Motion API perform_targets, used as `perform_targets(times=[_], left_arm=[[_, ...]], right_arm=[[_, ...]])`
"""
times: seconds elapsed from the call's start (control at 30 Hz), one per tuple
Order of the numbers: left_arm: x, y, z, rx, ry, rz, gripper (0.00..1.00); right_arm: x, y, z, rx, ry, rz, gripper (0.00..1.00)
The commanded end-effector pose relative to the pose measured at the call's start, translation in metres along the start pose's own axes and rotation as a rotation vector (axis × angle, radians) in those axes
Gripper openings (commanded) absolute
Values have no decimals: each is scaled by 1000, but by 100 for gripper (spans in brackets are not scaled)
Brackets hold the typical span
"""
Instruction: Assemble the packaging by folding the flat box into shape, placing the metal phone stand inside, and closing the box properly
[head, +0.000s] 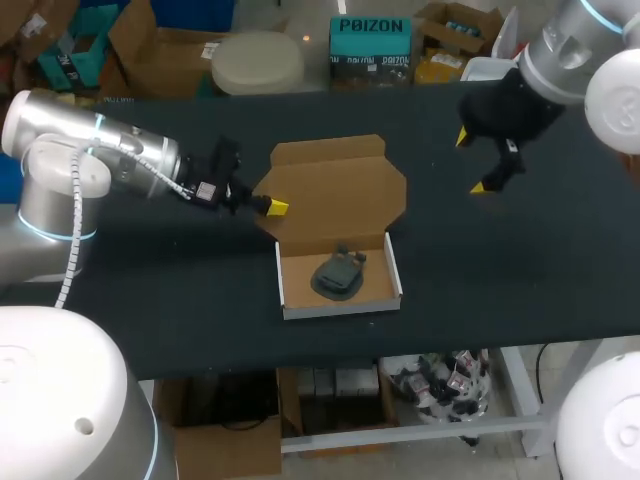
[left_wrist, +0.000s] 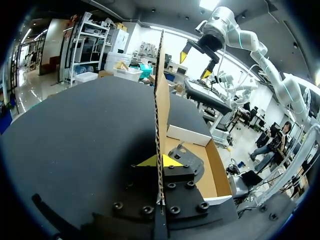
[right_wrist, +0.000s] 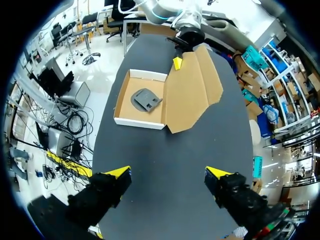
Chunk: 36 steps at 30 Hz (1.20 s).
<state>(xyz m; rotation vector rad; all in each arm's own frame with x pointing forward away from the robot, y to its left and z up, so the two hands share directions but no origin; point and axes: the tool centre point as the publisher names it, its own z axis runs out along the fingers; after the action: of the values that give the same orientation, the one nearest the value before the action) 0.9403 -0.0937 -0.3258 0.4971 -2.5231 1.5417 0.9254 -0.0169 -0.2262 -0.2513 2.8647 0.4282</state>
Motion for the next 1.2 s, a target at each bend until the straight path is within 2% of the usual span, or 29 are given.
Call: perform_targets(times=[0.03, 0.1, 0.3, 0.53, 0.67, 1.13, 1.2], left_arm=[[-1, 1, 0, -1, 4, 0, 0], [-1, 1, 0, -1, 4, 0, 0], [-1, 1, 0, -1, 4, 0, 0], [-1, 1, 0, -1, 4, 0, 0], [-1, 1, 0, -1, 4, 0, 0], [-1, 1, 0, -1, 4, 0, 0], [1, 1, 1, 6, -4, 18, 0]], right_arm=[[-7, 11, -9, 7, 38, -14, 100], [-12, 17, -12, -5, 59, -23, 100], [-21, 35, -14, 33, 104, -53, 100], [-29, 47, -11, 71, 174, -47, 100], [-30, 52, -10, 65, 206, -19, 100], [-28, 55, -13, 57, 222, -37, 100], [-27, 57, -14, 77, 231, -31, 100]])
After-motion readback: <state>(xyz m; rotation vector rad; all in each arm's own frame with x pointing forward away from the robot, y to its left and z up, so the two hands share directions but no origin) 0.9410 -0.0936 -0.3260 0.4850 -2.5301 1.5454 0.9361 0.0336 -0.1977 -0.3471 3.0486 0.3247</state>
